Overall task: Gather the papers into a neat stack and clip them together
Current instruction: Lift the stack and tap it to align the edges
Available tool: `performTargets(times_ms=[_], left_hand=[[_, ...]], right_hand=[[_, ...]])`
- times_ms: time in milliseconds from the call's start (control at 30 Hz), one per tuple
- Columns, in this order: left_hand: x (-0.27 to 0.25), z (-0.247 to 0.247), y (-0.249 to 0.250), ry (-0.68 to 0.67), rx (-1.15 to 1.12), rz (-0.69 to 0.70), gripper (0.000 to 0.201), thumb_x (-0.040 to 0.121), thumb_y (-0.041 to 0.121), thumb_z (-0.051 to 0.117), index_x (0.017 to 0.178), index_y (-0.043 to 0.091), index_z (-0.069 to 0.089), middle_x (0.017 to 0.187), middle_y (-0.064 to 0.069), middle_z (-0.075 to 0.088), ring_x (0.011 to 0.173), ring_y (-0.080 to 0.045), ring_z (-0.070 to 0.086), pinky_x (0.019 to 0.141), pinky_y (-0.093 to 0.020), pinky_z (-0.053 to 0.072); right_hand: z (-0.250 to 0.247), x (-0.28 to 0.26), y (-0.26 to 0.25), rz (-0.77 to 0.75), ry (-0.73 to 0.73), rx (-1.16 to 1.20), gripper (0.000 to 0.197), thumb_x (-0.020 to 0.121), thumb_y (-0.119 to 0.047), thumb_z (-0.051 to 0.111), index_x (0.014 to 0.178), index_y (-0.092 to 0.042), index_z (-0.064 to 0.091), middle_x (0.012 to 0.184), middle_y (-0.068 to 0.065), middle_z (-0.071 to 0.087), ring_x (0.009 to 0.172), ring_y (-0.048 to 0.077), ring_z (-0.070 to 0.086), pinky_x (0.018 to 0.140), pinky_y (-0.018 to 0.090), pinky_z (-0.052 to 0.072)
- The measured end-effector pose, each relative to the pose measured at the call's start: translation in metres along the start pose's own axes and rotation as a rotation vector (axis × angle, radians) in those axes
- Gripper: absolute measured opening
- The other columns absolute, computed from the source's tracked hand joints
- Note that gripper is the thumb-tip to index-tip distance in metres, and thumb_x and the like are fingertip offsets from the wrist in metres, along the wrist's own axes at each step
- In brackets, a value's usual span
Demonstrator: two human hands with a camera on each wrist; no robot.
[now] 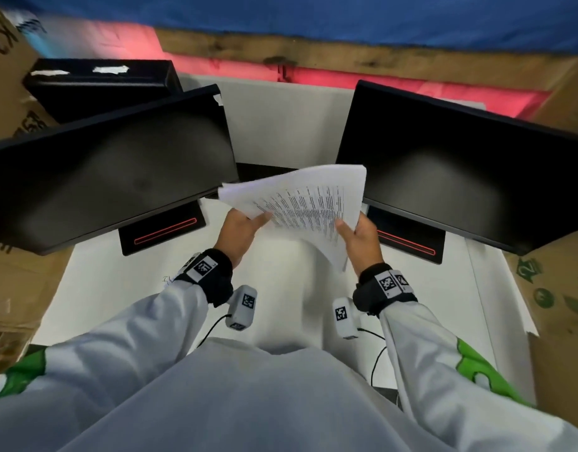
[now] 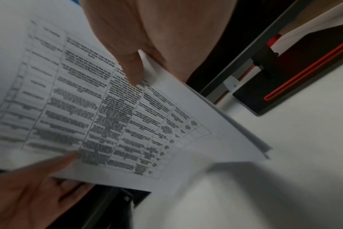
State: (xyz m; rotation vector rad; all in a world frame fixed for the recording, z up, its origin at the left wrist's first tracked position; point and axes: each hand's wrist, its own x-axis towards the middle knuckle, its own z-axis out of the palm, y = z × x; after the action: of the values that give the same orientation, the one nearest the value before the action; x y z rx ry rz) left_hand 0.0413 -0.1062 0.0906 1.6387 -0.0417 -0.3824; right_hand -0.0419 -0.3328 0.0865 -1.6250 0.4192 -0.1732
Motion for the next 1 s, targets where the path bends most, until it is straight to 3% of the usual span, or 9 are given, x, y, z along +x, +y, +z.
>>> performTargets(times_ms=[167,267,367,467,567,633,700,867,1000], left_hand=[[-0.003,0.017,0.006,0.077,-0.021,-0.003,0.049,0.092,0.009,0.069,0.138,0.007,0.052,0.130,-0.005,0.068,0.120,-0.018,0.066,0.109,-0.043,0.050],[-0.005,0.024,0.020,0.096,-0.131,0.024,0.055,0.087,0.023,0.075,0.134,0.009,0.050,0.126,-0.006,0.070,0.117,-0.016,0.068,0.105,-0.037,0.052],[-0.002,0.028,0.037,0.105,-0.265,0.039,0.042,0.093,0.039,0.066,0.121,0.010,0.053,0.117,-0.006,0.068,0.110,-0.014,0.067,0.103,-0.036,0.051],[0.006,0.031,0.047,0.179,-0.384,-0.036,0.039,0.096,0.054,0.056,0.119,0.022,0.054,0.125,0.010,0.062,0.118,-0.004,0.057,0.105,-0.025,0.042],[0.012,0.038,0.054,0.221,-0.413,-0.062,0.039,0.097,0.049,0.055,0.127,0.024,0.057,0.129,0.009,0.061,0.119,-0.002,0.058,0.106,-0.026,0.041],[0.013,0.039,0.058,0.229,-0.438,-0.039,0.016,0.101,0.035,0.053,0.101,0.022,0.060,0.098,0.010,0.065,0.083,0.006,0.065,0.083,-0.018,0.048],[0.012,0.041,0.062,0.253,-0.432,0.002,0.015,0.101,0.023,0.051,0.088,0.016,0.053,0.073,0.009,0.057,0.057,0.001,0.059,0.062,-0.017,0.047],[0.011,0.040,0.063,0.291,-0.388,0.062,0.008,0.099,0.020,0.049,0.093,0.017,0.053,0.076,0.008,0.055,0.069,-0.008,0.055,0.068,-0.024,0.044],[0.013,0.045,0.064,0.264,-0.273,0.098,0.032,0.105,0.042,0.042,0.089,0.015,0.045,0.075,0.004,0.052,0.071,-0.013,0.052,0.073,-0.027,0.044]], right_hand=[[0.014,-0.001,0.011,0.093,0.116,0.023,0.036,0.090,-0.014,0.066,0.126,-0.007,0.060,0.119,0.006,0.068,0.113,0.023,0.065,0.101,0.043,0.051],[0.014,0.003,0.002,0.049,0.145,0.065,0.040,0.088,-0.015,0.069,0.126,-0.008,0.060,0.117,0.007,0.069,0.109,0.020,0.067,0.091,0.030,0.056],[0.015,0.005,-0.009,-0.006,0.171,0.070,0.039,0.089,-0.018,0.069,0.126,-0.008,0.060,0.116,0.006,0.070,0.105,0.016,0.068,0.081,0.019,0.057],[0.019,0.005,-0.020,-0.035,0.171,0.043,0.035,0.092,-0.017,0.064,0.125,-0.007,0.060,0.109,0.001,0.069,0.097,0.006,0.066,0.075,0.012,0.055],[0.022,0.005,-0.026,-0.028,0.160,0.038,0.034,0.093,-0.020,0.062,0.124,-0.007,0.061,0.106,0.000,0.068,0.093,0.003,0.065,0.084,0.025,0.057],[0.024,0.003,-0.030,-0.034,0.155,0.051,0.033,0.092,-0.027,0.064,0.121,-0.011,0.062,0.104,-0.001,0.069,0.094,0.006,0.066,0.081,0.024,0.056],[0.025,0.002,-0.037,-0.063,0.177,0.087,0.025,0.094,-0.035,0.059,0.111,-0.017,0.064,0.098,-0.003,0.069,0.091,0.011,0.067,0.075,0.021,0.054],[0.030,0.007,-0.058,-0.143,0.286,0.124,0.042,0.100,-0.045,0.042,0.099,-0.016,0.072,0.086,0.005,0.071,0.078,0.013,0.066,0.066,0.021,0.053],[0.029,0.012,-0.061,-0.162,0.206,0.107,0.035,0.100,-0.041,0.044,0.104,-0.016,0.068,0.091,-0.001,0.067,0.083,0.010,0.063,0.075,0.025,0.051]])
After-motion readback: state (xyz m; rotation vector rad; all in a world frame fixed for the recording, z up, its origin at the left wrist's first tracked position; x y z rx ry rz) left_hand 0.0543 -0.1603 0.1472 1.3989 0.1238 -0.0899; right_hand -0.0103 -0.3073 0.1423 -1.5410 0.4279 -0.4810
